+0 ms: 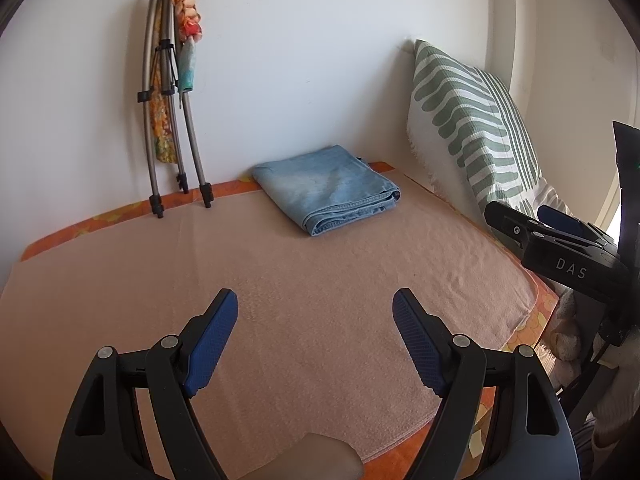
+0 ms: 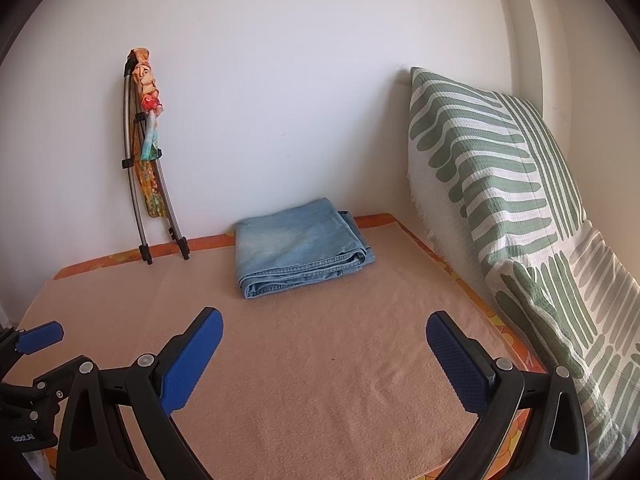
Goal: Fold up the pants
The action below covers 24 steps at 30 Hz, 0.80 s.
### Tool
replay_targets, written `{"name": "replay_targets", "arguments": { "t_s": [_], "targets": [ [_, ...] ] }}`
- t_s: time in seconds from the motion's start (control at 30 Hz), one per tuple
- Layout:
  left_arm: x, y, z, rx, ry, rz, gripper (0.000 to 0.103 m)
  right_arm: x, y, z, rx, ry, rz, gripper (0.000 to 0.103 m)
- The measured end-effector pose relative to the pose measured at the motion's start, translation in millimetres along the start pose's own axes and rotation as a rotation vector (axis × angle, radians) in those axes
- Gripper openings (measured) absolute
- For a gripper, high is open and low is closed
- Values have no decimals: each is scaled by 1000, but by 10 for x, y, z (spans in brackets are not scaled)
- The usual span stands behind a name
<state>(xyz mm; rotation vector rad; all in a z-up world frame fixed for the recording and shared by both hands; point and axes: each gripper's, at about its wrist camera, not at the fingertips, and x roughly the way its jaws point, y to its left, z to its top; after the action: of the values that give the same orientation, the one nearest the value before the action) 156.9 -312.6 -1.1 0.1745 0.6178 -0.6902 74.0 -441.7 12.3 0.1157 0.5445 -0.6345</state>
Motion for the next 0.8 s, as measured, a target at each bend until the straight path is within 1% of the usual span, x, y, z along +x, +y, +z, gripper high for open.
{"name": "replay_targets", "arguments": {
  "t_s": [0.33, 0.8],
  "targets": [
    [0, -5, 18, -2, 5, 0, 80, 8, 8, 8, -6, 0, 2, 103],
    [-29, -26, 10, 7, -11, 9, 80, 18, 33, -5, -13, 3, -1, 103]
  ]
}}
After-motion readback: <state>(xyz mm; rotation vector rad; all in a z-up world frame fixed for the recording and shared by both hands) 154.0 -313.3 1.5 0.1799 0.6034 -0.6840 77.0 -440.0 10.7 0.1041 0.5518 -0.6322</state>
